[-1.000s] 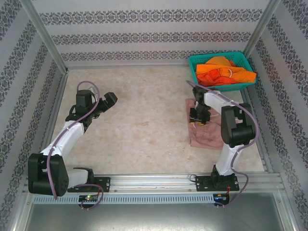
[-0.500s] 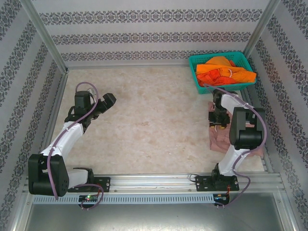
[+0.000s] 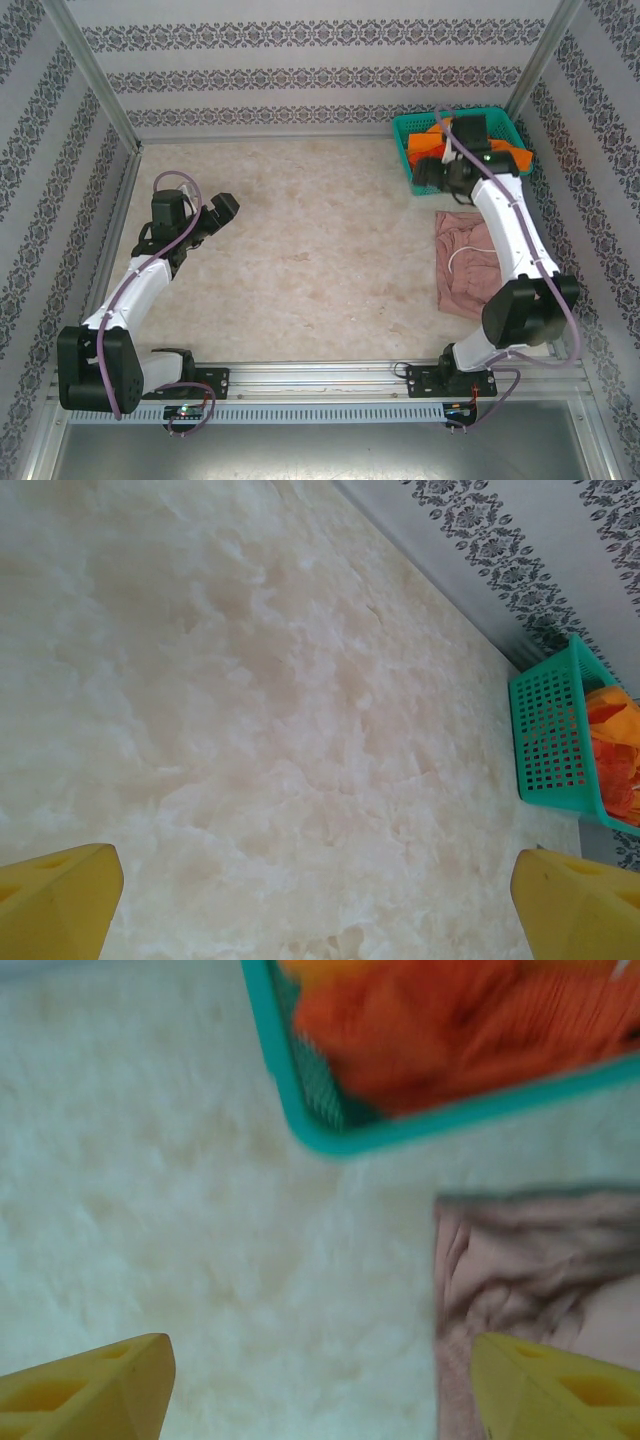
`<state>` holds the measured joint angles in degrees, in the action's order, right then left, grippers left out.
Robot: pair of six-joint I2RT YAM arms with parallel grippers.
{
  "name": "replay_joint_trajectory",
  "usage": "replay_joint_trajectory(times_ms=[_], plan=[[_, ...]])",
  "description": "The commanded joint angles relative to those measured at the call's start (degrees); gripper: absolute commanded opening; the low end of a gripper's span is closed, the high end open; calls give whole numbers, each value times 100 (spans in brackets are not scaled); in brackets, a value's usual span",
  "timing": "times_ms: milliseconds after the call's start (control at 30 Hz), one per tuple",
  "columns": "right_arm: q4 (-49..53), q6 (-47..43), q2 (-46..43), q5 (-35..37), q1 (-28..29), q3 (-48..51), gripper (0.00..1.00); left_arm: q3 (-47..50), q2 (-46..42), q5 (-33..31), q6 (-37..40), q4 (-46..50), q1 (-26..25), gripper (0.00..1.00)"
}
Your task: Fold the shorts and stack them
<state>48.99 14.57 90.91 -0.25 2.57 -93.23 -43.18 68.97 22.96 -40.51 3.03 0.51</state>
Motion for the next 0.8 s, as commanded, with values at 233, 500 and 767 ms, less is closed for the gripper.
replay_joint_trajectory(times_ms=[233,500,767], plan=[[451,384,3166,844,-253,-3795,83,-14,-143,119,36,-74,150,100],[845,849,4847,1056,-479,-5610,86,-27,-30,157,78,-52,212,100],[548,1211,5436,996,-645,-5781,74,-49,108,187,111,-39,212,100]])
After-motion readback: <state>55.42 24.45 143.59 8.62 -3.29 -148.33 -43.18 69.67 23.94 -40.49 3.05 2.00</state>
